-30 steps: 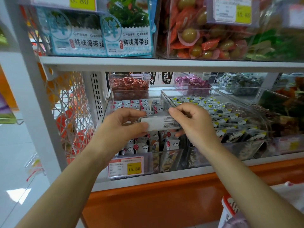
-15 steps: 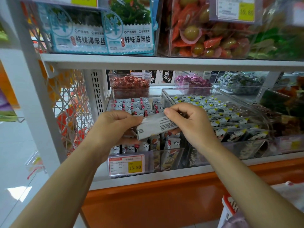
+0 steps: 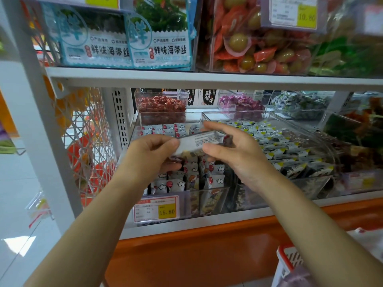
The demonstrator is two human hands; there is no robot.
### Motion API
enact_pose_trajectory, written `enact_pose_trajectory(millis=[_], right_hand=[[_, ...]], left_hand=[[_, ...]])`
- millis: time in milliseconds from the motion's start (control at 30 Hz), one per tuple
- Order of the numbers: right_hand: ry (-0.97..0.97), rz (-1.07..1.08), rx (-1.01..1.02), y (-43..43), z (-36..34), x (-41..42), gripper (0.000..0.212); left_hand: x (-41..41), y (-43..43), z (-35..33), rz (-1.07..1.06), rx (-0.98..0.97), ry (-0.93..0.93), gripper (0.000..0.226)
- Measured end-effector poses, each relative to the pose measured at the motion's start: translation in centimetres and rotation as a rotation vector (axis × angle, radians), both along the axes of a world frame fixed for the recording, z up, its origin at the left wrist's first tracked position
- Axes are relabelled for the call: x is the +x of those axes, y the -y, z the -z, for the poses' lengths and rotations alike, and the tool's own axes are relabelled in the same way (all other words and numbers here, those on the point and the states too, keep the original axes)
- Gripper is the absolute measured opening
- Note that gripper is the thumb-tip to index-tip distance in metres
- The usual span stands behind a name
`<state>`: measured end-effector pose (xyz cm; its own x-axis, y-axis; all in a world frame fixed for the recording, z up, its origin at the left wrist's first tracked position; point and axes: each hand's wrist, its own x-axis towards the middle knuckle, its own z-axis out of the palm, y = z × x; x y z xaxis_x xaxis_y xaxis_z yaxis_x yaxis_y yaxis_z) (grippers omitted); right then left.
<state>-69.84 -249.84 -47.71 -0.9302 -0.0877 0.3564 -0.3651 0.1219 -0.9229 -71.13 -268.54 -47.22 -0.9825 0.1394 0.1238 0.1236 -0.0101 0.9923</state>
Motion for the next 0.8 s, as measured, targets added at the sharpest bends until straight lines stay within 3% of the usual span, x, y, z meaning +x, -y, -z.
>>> enact_pose_trajectory(millis=[133,233,300,433,633,800], right_hand=[[-0.037,0.199,-0.034,-0.4,-0.3,-0.5,0.022],[-0.044,0.372,-0.201,-0.9,-0.3,-1.3,0.021],[-0.033,0.432,-0.238,-1.2,-0.1,-1.6,0.025],[-0.04,0.459,-0.208,-1.3,0.3,-1.9,0.02],[-0.037,0.438,-0.114,-1.4,0.3,-1.8,0.021],[-0.121,0.449,0.225,-0.9,-0.5,-2.1,0.029]], left_hand=[[-1.0,-1.5,0.1,-0.086,-0.03,-0.084,0.021],[-2.4,-2.3,1.1,-0.176,-0.516,-0.336,0.033],[-3.7,-2.8,1.8,-0.099,-0.848,-0.488,0.037],[-5.2,-3.8,3.4,0.113,-1.356,-0.532,0.05],[-5.1,-3.7,3.9,0.188,-1.484,-0.505,0.052],[-3.6,-2.9,2.9,0.201,-1.468,-0.505,0.041]])
